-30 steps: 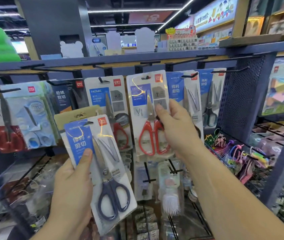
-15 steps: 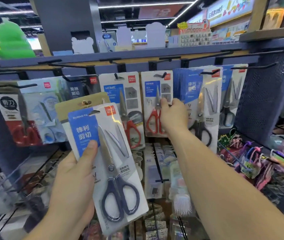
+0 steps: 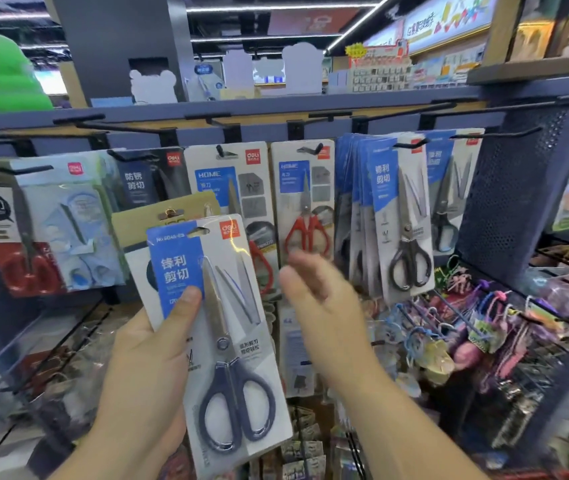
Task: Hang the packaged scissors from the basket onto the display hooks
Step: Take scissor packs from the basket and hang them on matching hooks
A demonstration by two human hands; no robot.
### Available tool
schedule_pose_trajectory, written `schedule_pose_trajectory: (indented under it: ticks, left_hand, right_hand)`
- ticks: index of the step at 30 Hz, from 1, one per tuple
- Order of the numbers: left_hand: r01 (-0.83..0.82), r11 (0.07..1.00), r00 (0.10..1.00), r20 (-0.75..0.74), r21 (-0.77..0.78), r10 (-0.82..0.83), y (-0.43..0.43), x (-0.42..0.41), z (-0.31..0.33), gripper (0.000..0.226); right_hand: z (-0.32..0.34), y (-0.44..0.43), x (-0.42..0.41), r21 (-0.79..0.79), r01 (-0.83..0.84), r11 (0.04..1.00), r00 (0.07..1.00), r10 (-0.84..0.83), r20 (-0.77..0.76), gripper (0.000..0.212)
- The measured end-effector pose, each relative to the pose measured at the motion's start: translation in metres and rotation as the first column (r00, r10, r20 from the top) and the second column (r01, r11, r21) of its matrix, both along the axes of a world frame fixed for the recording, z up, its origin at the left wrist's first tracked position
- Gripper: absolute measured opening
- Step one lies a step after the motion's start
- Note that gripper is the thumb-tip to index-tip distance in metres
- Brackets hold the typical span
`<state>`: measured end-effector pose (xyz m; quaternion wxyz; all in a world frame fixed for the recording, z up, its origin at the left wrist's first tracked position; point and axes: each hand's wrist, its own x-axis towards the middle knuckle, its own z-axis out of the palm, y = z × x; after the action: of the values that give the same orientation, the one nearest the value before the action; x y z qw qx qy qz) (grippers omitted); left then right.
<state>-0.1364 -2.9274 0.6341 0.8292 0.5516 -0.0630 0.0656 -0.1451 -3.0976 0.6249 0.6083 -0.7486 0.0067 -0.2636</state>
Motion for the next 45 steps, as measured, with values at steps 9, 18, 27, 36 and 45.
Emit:
schedule_pose_trajectory:
  ticks: [9,18,27,36,45]
  left_hand:
    - [0.142,0.985,0.989,0.017,0.094,-0.144,-0.047,-0.001,-0.008,0.028]
    - [0.292,0.952,0.956,-0.068,0.094,-0.287,-0.051,0.005,-0.031,0.029]
    - [0.377,0.92,0.917,-0.182,0.105,-0.355,-0.05,0.025,-0.057,0.024]
    - [0.451,0.885,0.881,-0.217,0.12,-0.419,-0.052,-0.005,-0.048,0.018]
    - [0.376,0.921,0.908,-0.236,0.098,-0.345,-0.11,-0.055,-0.038,0.021]
  right_hand:
    - [-0.037,-0.02,-0.047,0.09,-0.1,0.991,0.988,0.11,-0.113,0.028]
    - [-0.054,-0.03,-0.063,0.205,0.151,0.967,0.983,-0.126,-0.13,0.012]
    - [-0.054,-0.048,-0.09,0.262,0.371,0.891,0.923,-0.325,-0.204,0.015]
    - [-0.054,-0.079,-0.125,0.283,0.488,0.826,0.872,-0.448,-0.197,0.02]
    - [-0.062,-0.148,-0.14,0.278,0.374,0.885,0.923,-0.326,-0.204,0.017]
